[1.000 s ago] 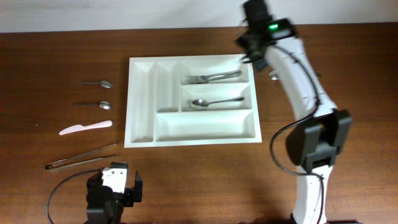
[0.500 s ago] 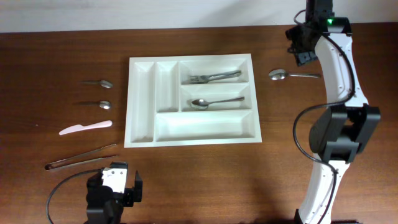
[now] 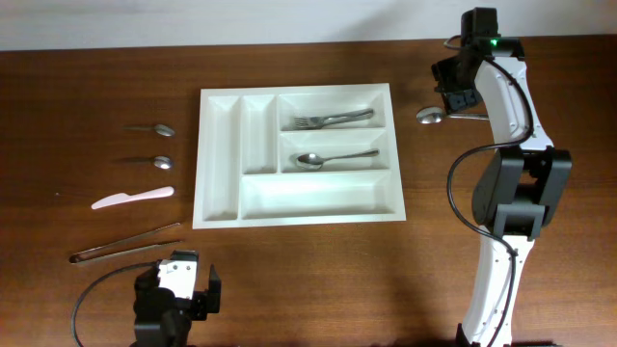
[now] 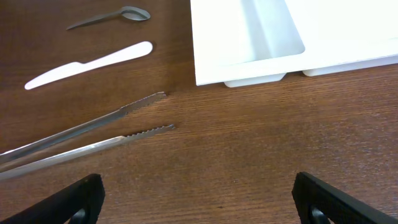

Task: Pack container
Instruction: 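Lower the right gripper onto the remaining spoon on the right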

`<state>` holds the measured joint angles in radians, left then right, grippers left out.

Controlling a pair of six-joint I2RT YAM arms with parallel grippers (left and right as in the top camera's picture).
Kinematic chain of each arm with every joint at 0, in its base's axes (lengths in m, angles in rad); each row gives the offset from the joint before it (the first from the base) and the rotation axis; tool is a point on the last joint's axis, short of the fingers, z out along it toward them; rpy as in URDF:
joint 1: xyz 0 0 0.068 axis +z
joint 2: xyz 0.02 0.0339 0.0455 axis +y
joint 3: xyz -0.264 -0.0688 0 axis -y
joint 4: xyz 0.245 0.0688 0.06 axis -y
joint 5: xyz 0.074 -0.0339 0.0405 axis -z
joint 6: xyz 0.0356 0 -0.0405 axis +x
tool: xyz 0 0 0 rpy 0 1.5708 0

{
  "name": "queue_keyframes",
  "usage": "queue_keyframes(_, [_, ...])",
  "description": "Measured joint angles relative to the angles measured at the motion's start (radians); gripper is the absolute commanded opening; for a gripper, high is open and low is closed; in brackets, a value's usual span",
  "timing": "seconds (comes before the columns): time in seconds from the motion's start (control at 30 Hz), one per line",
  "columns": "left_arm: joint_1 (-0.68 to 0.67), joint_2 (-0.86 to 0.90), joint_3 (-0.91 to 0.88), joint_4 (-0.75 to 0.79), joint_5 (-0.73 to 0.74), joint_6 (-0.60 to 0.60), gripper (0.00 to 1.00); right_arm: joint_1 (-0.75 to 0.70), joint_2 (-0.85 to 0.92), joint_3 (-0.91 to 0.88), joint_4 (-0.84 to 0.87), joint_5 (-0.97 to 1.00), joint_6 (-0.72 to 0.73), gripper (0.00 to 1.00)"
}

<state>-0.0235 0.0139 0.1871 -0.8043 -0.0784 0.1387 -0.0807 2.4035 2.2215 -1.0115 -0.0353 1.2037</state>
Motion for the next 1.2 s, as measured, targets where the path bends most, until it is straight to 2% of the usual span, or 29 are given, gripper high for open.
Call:
queue_keyframes(0.4, [0.0, 0.0, 0.0, 0.0, 0.0, 0.0, 0.99, -0.044, 0.003, 0.0, -0.074, 0.011, 0.027, 0.64])
queue_keyframes(0.77, [0.0, 0.0, 0.0, 0.0, 0.0, 0.0, 0.99, -0.045, 0.055, 0.0, -0.055, 0.01, 0.017, 0.79])
queue_keyframes(1.2, [0.0, 0.0, 0.0, 0.0, 0.0, 0.0, 0.99, -0.045, 0.094, 0.0, -0.014, 0.007, 0.014, 0.79])
